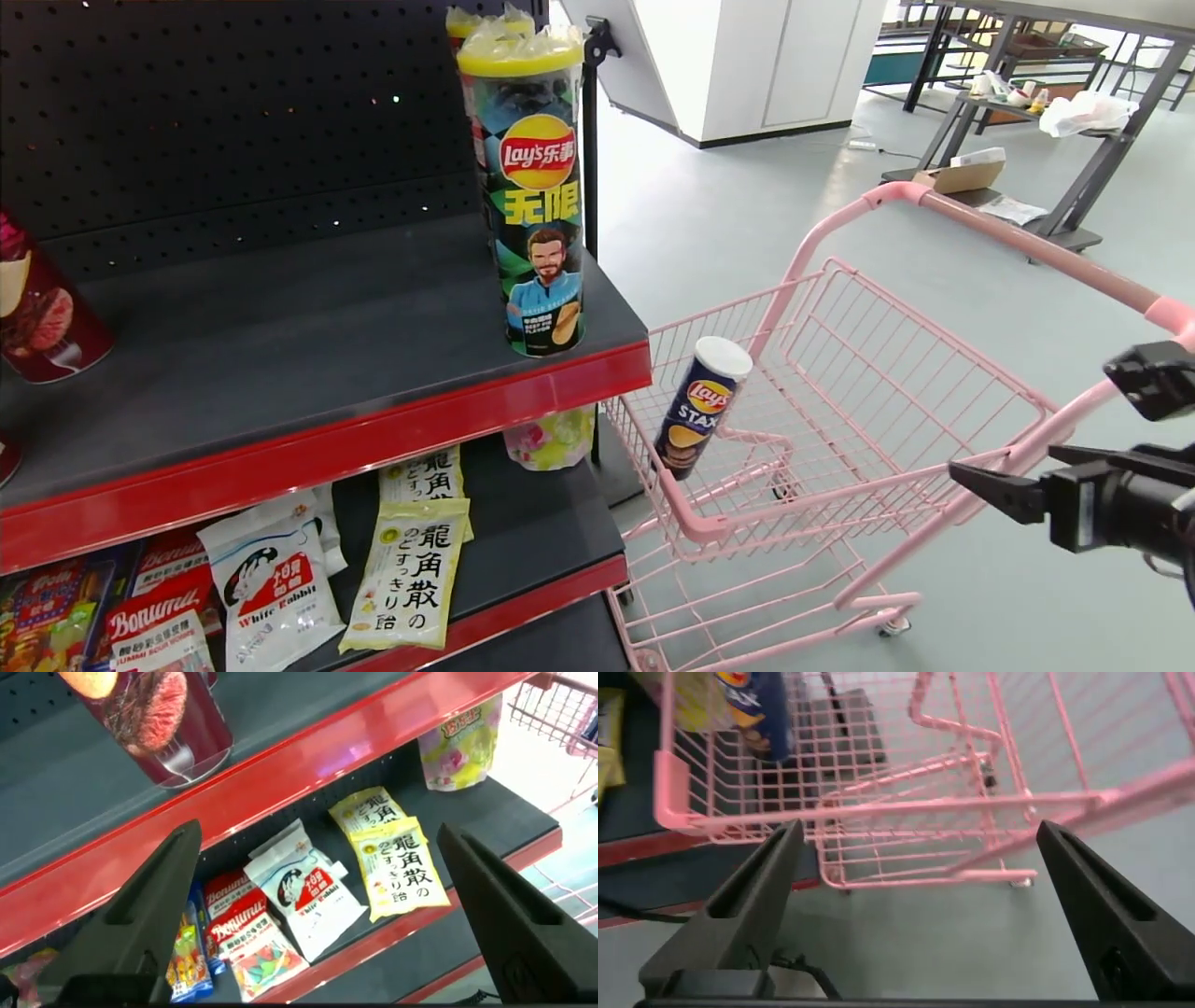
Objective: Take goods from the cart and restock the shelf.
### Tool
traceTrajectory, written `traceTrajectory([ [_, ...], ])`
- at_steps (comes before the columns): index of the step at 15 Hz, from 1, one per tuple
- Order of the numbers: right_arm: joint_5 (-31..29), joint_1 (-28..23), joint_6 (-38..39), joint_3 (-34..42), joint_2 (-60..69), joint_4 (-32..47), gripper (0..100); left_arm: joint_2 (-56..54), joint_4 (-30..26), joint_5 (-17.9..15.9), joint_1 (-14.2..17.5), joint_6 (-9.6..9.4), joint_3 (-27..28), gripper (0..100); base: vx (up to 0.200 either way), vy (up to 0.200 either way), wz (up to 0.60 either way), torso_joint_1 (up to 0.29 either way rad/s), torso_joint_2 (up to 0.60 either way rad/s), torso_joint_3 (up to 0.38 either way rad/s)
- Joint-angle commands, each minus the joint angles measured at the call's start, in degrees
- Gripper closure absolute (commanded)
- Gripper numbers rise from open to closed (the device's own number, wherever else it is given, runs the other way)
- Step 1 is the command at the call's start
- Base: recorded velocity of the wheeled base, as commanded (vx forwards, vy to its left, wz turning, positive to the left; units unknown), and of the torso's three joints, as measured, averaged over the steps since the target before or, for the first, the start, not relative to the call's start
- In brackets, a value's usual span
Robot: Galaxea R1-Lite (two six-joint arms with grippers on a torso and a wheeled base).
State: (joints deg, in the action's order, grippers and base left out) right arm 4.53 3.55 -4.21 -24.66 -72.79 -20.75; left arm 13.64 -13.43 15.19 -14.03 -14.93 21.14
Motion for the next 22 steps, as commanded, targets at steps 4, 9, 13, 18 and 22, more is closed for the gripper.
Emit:
traceTrajectory([
  [4, 12.5, 1.7, -1.9, -3.7, -32.2, -27.5, 0, 4.4, -0.1, 0.1, 0.1, 4.12, 0.6, 0, 0.0, 0.0, 0.0, 0.0, 0.0, 0.0],
  [9, 17.1, 9.0, 6.1, -10.3, -37.8, -33.1, 0, 5.6, -0.1, 0.2, 0.1, 5.27, 1.2, 0, 0.0, 0.0, 0.0, 0.0, 0.0, 0.0],
  [13, 17.3, 10.8, 6.2, -15.6, -42.1, -33.2, 0, 7.3, -0.1, 0.1, 0.1, 5.18, 1.5, 0, 0.0, 0.0, 0.0, 0.0, 0.0, 0.0],
  [18, 18.0, 10.8, 6.3, -18.6, -45.9, -33.7, 0, 7.5, -0.1, 0.2, 0.2, 5.18, 1.4, 0, 0.0, 0.0, 0.0, 0.0, 0.0, 0.0],
  [22, 18.0, 11.2, 6.4, -22.6, -50.0, -33.7, 0, 8.2, -0.1, 0.2, 0.1, 5.18, 1.4, 0, 0.0, 0.0, 0.0, 0.0, 0.0, 0.0],
])
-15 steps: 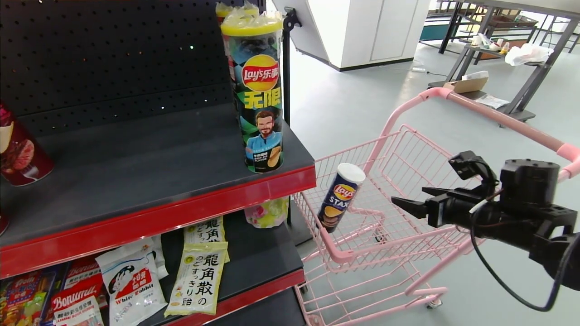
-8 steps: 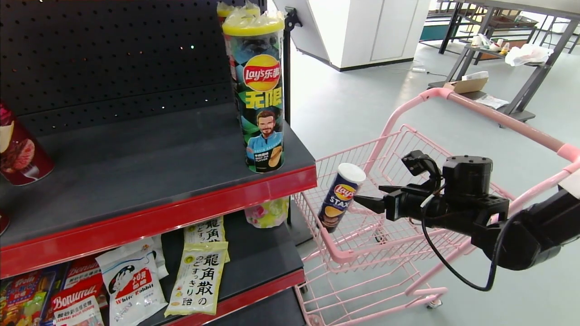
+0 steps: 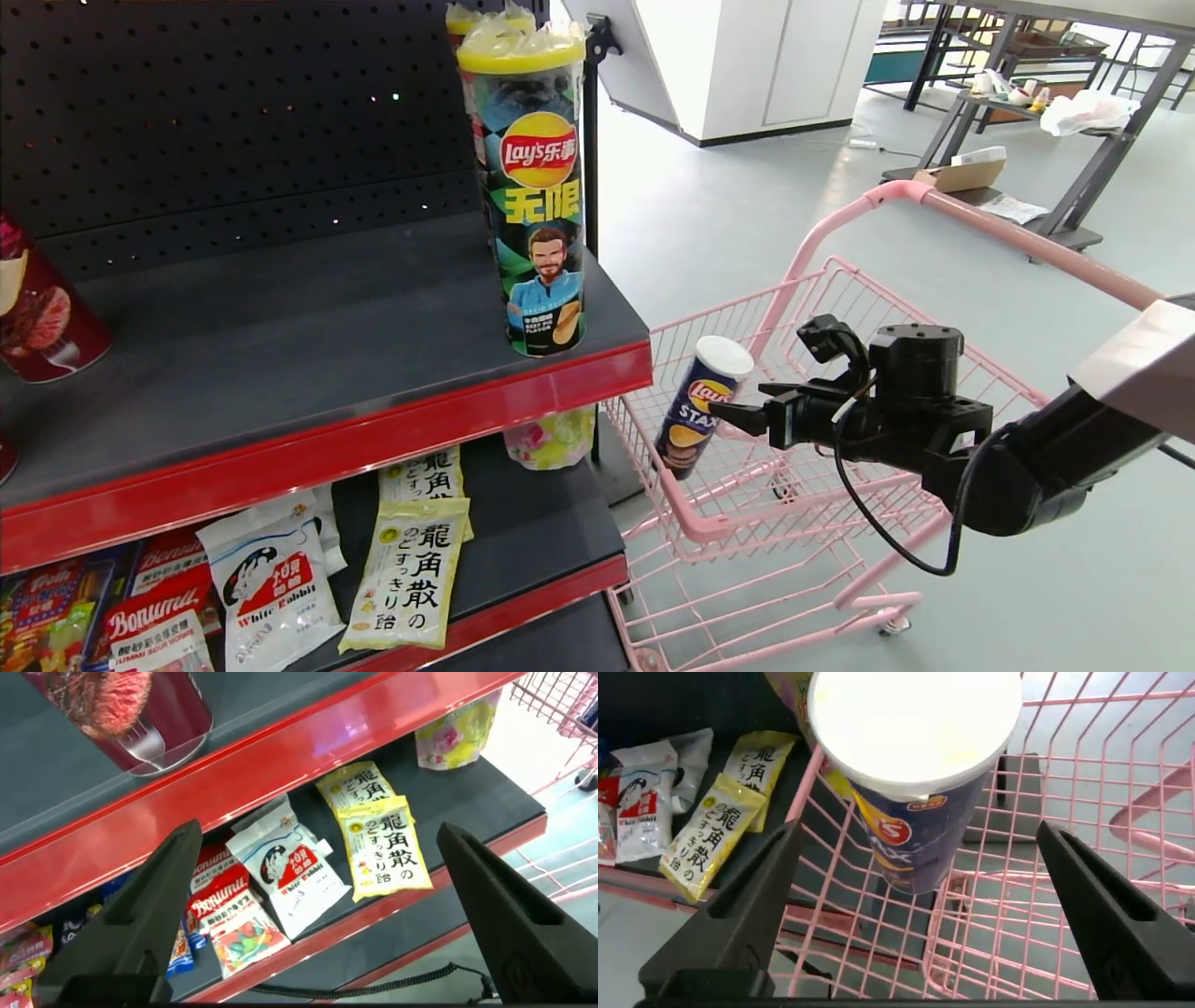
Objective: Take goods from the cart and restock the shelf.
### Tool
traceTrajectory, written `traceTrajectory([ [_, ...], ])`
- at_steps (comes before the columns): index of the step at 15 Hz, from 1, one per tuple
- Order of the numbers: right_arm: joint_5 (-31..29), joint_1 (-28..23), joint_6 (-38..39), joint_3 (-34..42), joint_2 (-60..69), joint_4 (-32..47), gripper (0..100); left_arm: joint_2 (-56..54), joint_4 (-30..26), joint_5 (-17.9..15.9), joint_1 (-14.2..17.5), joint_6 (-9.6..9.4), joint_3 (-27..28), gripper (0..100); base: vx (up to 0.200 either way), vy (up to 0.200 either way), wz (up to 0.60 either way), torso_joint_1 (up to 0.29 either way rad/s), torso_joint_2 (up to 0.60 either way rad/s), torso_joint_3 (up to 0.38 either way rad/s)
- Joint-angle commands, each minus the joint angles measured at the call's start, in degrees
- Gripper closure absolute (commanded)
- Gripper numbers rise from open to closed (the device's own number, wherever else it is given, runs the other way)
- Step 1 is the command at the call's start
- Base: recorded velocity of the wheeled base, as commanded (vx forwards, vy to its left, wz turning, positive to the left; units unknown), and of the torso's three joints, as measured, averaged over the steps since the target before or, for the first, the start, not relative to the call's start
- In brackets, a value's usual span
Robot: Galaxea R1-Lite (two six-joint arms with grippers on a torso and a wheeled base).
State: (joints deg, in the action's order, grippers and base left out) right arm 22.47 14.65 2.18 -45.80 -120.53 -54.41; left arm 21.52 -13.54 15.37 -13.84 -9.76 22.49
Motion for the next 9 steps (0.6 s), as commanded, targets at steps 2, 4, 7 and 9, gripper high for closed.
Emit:
traceTrajectory([
  [2, 0.0, 0.5, 0.0, -4.2, -4.7, -0.1, 0, 1.0, 0.0, 0.0, 0.0, -0.08, 0.1, 0, 0.0, 0.0, 0.0, 0.0, 0.0, 0.0],
  [4, 0.0, 1.6, 0.1, -6.0, -6.3, -0.1, 0, 1.2, 0.0, 0.0, -0.1, -0.08, 0.2, 0, 0.0, 0.0, 0.0, 0.0, 0.0, 0.0],
  [7, -0.1, 3.4, 0.2, -9.4, -9.5, -0.1, 0, 2.0, 0.1, 0.0, 0.0, -0.08, 0.2, 0, 0.0, 0.0, 0.0, 0.0, 0.0, 0.0],
  [9, -0.1, 3.9, 0.2, -11.2, -11.7, -0.1, 0, 2.0, 0.0, 0.0, -0.1, -0.08, 0.1, 0, 0.0, 0.0, 0.0, 0.0, 0.0, 0.0],
])
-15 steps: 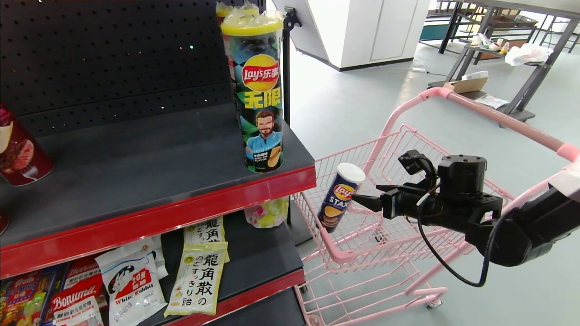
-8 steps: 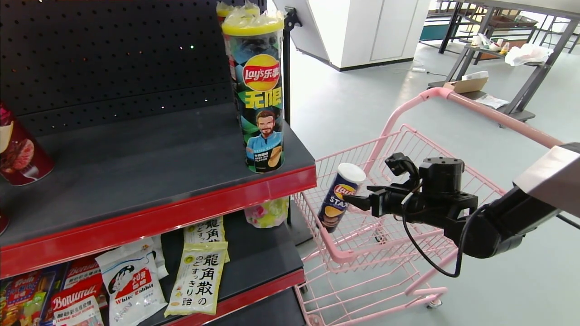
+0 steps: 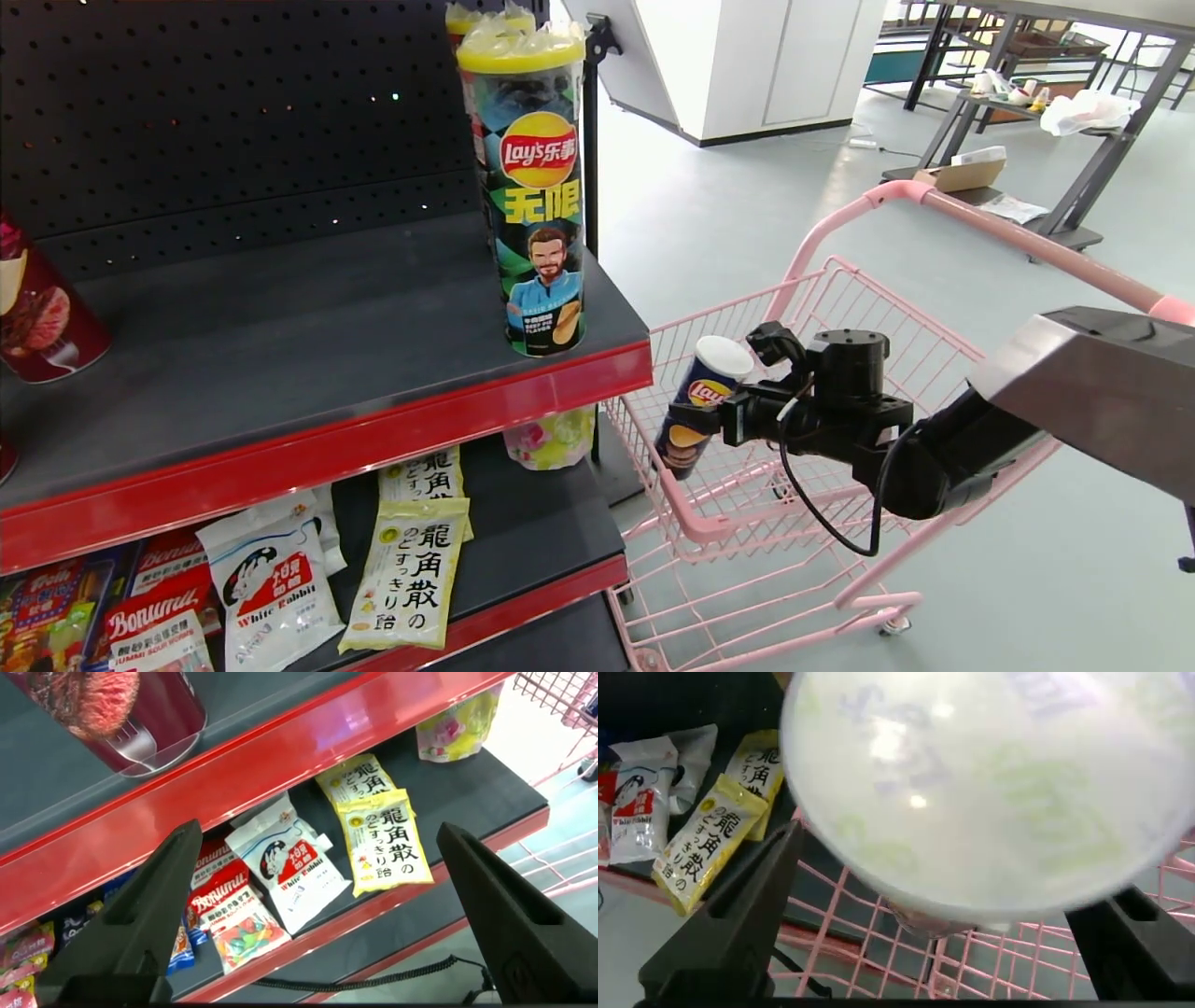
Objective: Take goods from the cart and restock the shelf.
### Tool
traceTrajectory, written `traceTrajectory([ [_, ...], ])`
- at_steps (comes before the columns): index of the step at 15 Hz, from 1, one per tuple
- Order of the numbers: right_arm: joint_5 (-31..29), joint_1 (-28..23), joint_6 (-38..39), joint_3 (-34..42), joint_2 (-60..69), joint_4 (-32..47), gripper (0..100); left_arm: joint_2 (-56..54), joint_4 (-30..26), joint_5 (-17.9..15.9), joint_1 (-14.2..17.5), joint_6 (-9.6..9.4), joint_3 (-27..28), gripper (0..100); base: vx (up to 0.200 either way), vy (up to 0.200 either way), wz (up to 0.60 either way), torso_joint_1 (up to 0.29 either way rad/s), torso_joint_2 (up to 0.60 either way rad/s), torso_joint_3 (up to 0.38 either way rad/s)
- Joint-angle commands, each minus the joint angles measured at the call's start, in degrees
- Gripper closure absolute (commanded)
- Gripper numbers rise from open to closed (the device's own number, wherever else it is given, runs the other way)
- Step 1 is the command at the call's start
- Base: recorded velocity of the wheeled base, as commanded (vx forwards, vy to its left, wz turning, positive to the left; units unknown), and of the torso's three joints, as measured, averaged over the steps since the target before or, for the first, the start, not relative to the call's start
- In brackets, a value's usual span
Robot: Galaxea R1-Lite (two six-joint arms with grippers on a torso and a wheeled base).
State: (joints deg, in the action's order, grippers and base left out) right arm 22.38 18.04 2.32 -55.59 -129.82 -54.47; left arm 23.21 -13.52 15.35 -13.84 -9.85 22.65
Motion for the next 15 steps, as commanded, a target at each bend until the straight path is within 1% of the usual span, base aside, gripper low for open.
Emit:
traceTrajectory([
  [1, -0.1, 0.5, 0.0, -2.3, -3.7, 0.0, 0, 0.3, 0.0, 0.0, -0.1, 0.01, -0.1, 0, 0.0, 0.0, 0.0, 0.0, 0.0, 0.0],
  [2, -0.1, 0.6, 0.0, -3.0, -4.7, -0.3, 100, 0.3, 0.1, 0.0, 0.0, 0.01, 0.0, 0, 0.0, 0.0, 0.0, 0.0, 0.0, 0.0],
  [5, -0.3, 1.0, 0.6, -4.8, -5.1, -0.6, 100, 0.4, 0.0, 0.0, 0.0, 0.01, 0.0, 0, 0.0, 0.0, 0.0, 0.0, 0.0, 0.0],
  [7, -0.8, 1.1, 0.9, -4.1, -4.0, -0.6, 100, 0.7, 0.1, 0.0, 0.0, 0.01, 0.0, 0, 0.0, 0.0, 0.0, 0.0, 0.0, 0.0],
  [9, -1.7, 1.0, 1.0, -3.2, -0.1, -0.1, 100, 0.8, 0.1, 0.0, -0.1, 0.01, 0.0, 0, 0.0, 0.0, 0.0, 0.0, 0.0, 0.0],
  [11, -1.9, -0.7, 0.9, -0.7, 8.9, 1.1, 100, 0.8, 0.1, -0.1, -0.1, 0.01, 0.8, 0, 0.0, 0.0, 0.0, 0.0, 0.0, 0.0],
  [12, -1.9, -1.1, 0.9, 0.0, 11.1, 1.9, 100, 1.0, 0.1, -0.1, -0.1, 0.01, 1.3, 0, 0.0, 0.0, 0.0, 0.0, 0.0, 0.0],
  [13, -1.9, -3.1, 0.9, 1.4, 18.8, 6.1, 100, 1.2, 0.1, -0.1, 0.0, 0.01, 2.0, 0, 0.0, 0.0, 0.0, 0.0, 0.0, 0.0],
  [15, -3.5, -5.2, 0.8, 3.6, 29.6, 13.6, 100, 3.0, 0.1, -0.1, -0.1, 0.01, 3.9, 0, 0.0, 0.0, 0.0, 0.0, 0.0, 0.0],
])
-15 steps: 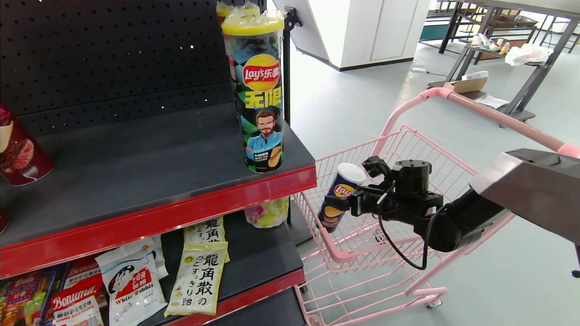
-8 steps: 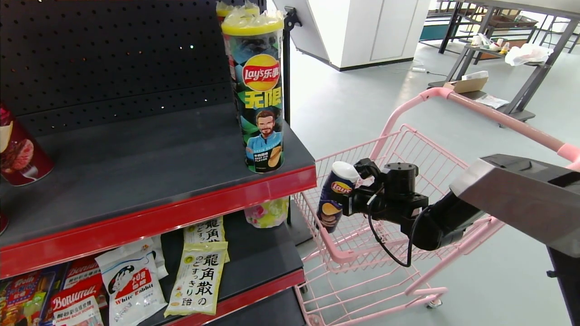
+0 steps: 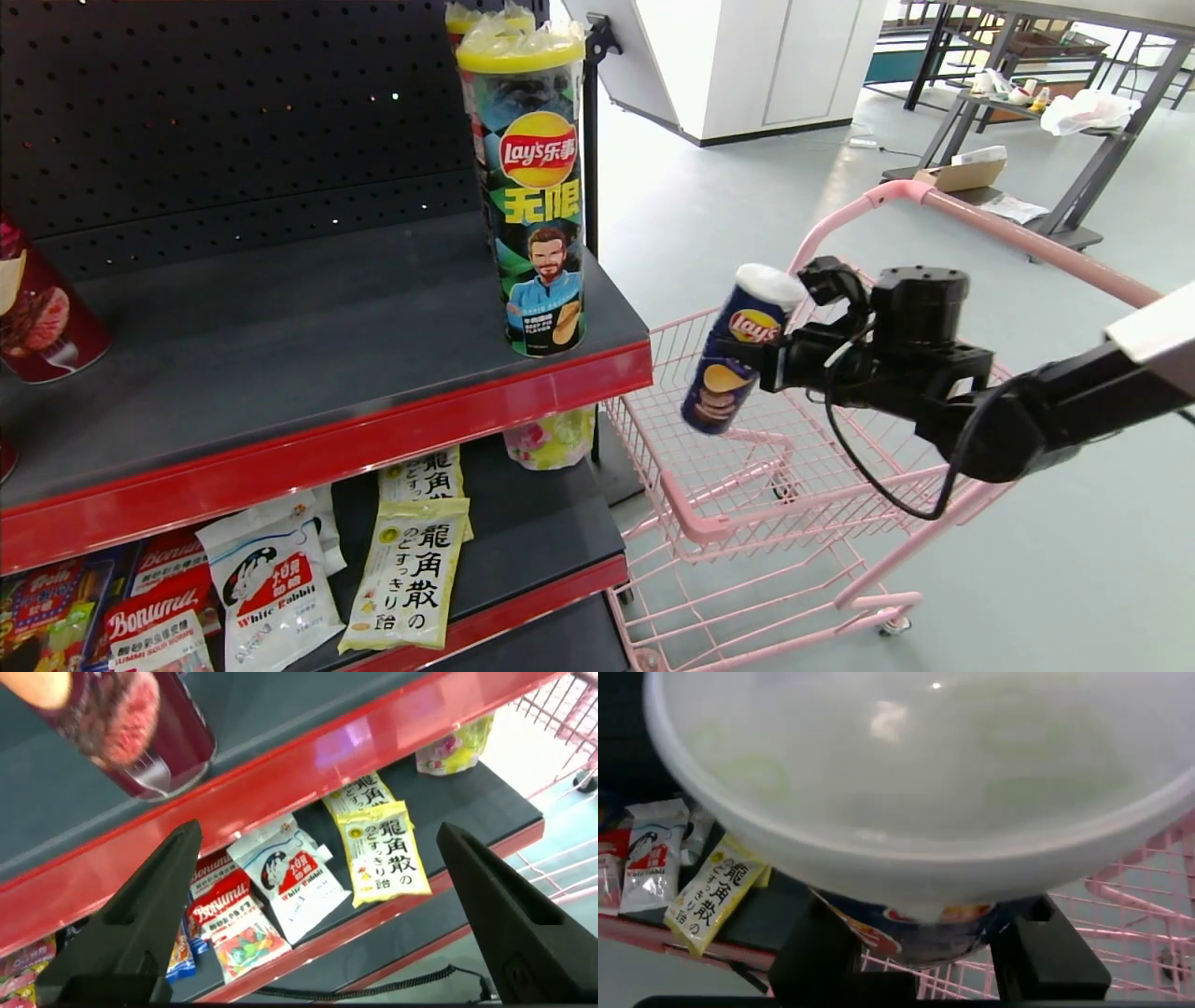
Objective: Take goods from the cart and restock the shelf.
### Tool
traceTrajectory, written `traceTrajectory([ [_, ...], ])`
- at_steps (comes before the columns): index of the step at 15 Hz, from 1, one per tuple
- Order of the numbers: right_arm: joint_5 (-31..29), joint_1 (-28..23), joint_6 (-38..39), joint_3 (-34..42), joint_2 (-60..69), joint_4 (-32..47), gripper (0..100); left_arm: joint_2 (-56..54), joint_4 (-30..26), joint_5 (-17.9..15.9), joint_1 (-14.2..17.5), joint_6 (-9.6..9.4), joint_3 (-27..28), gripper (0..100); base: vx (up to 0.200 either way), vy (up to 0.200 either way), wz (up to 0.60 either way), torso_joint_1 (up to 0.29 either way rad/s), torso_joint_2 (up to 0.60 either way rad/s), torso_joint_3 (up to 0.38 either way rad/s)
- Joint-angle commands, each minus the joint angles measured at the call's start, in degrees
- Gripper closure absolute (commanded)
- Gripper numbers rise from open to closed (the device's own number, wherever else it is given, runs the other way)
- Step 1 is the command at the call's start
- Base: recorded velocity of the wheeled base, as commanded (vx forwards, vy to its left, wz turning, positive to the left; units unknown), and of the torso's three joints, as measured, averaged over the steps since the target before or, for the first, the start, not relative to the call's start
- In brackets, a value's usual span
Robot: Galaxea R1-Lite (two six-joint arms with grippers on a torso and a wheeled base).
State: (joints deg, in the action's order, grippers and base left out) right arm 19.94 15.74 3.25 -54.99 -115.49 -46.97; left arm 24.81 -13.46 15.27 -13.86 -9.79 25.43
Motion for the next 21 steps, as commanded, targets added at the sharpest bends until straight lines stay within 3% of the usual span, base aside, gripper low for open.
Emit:
traceTrajectory([
  [1, -2.6, -3.3, -0.3, 3.8, 21.4, 11.6, 100, 2.6, 0.0, 0.1, 0.1, -0.05, 2.2, 0, 0.0, 0.0, 0.0, 0.0, 0.0, 0.0],
  [2, -4.2, -3.4, -0.4, 4.0, 25.5, 16.1, 100, 3.4, 0.0, 0.1, 0.0, -0.05, 2.8, 0, 0.0, 0.0, 0.0, 0.0, 0.0, 0.0],
  [5, -17.9, -3.7, -1.2, 3.8, 41.6, 38.1, 100, 5.7, 0.0, -2.3, -0.1, 0.03, 4.3, 0, 0.0, 0.0, 0.0, 0.0, 0.0, 0.0],
  [6, -18.4, -3.5, -1.2, 4.3, 43.6, 40.9, 100, 5.6, 0.1, -2.6, -0.1, 0.03, 4.2, 0, 0.0, 0.0, 0.0, 0.0, 0.0, 0.0],
  [8, -19.8, -3.4, -2.2, 6.7, 54.7, 55.5, 100, 6.8, 1.9, -2.8, 0.0, -0.58, 4.2, 0, 0.0, 0.0, 0.0, 0.0, 0.0, 0.0],
  [11, -22.1, -4.0, -7.5, 12.5, 61.5, 55.9, 100, 7.4, 2.3, -3.0, 0.0, -3.57, 4.4, 0, 0.0, 0.0, 0.0, 0.0, 0.0, 0.0],
  [21, -22.1, -5.8, -9.1, 16.4, 65.6, 55.9, 100, 6.8, 2.3, -3.1, 0.0, -4.54, 4.0, 0, 0.0, 0.0, 0.0, 0.0, 0.0, 0.0],
])
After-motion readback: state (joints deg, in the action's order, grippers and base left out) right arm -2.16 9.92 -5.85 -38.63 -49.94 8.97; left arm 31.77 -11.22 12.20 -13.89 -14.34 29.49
